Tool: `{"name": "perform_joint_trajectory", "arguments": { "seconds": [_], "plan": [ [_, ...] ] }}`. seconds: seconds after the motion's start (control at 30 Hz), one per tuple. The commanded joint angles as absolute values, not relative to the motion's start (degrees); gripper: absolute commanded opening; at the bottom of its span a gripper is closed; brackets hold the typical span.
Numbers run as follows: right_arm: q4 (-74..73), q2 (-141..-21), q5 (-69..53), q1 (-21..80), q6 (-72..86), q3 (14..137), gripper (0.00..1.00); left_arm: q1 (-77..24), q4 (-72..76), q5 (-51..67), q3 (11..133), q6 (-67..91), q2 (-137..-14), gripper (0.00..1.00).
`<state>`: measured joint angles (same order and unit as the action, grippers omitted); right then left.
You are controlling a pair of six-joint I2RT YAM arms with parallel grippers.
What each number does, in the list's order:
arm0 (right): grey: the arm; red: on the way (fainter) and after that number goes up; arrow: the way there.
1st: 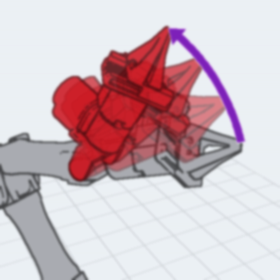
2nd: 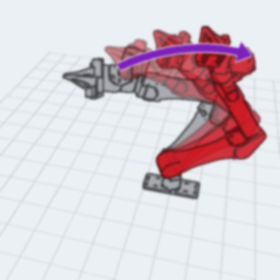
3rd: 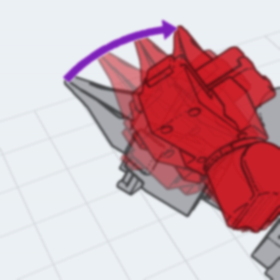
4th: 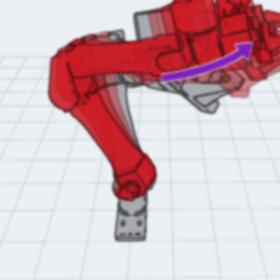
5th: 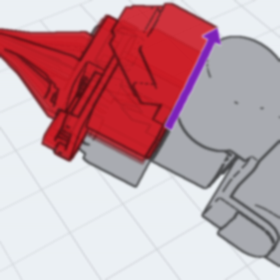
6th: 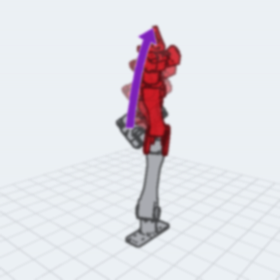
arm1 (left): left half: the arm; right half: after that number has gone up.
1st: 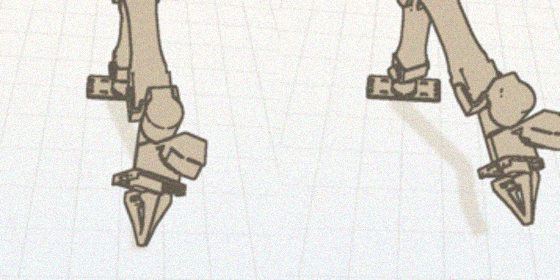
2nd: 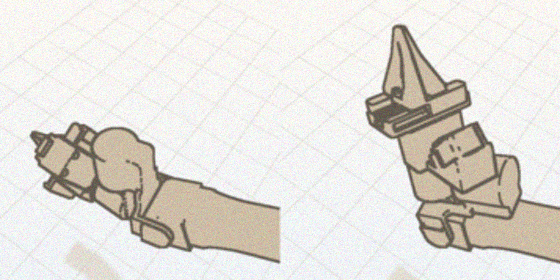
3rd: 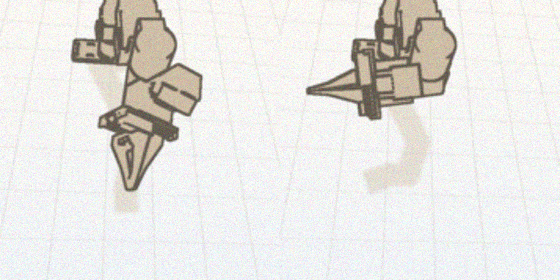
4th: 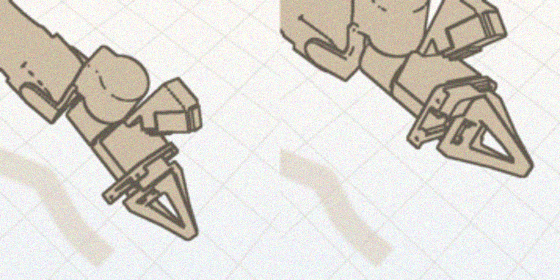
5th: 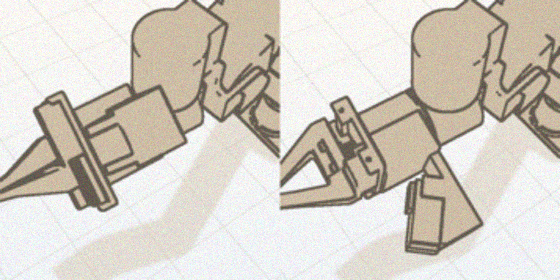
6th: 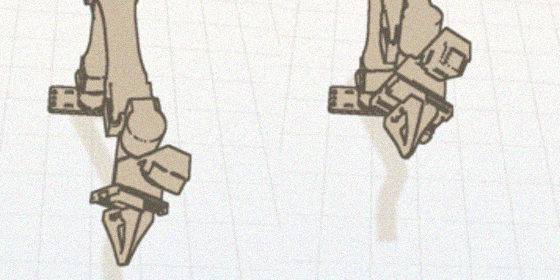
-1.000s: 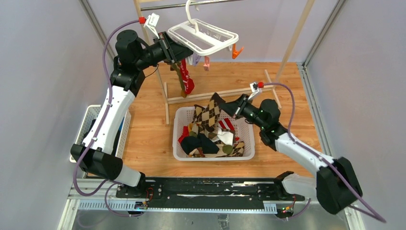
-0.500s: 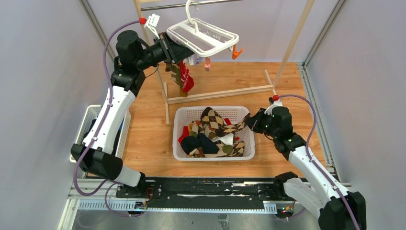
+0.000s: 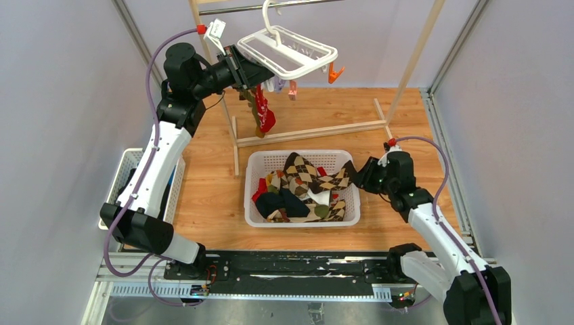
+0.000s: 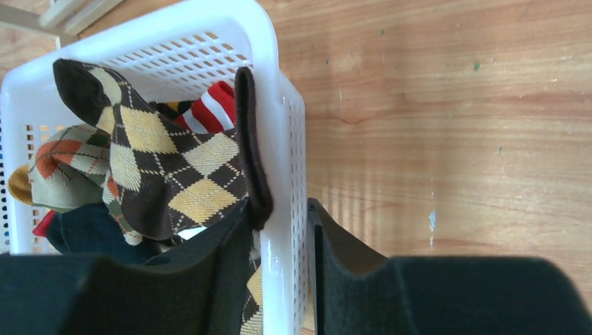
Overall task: Clip the socks to the hanger
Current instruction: Adjust the sock at the center of the board.
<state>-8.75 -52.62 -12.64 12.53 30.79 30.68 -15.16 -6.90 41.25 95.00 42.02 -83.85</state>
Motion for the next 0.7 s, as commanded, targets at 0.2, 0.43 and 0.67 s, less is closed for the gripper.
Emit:
{"name": "perform_joint_trajectory", "arguments": {
  "seconds": [0.2, 0.43, 0.67],
  "plan": [
    [-7.47, -47.56, -11.77, 11.60, 40.19, 24.58, 0.45, -15.21, -7.22, 43.86, 94.44, 42.49, -84.06, 0.00],
    [-2.92, -47.72, -8.21, 11.60, 44.22, 23.28, 0.32, -15.21, -7.09, 43.89, 94.15, 42.68, -83.83, 0.00],
    [-1.94, -44.79, -5.64, 11.65, 43.85, 22.98, 0.18, -15.21, -7.47, 44.08, 94.09, 42.28, -83.84, 0.00]
  ]
}}
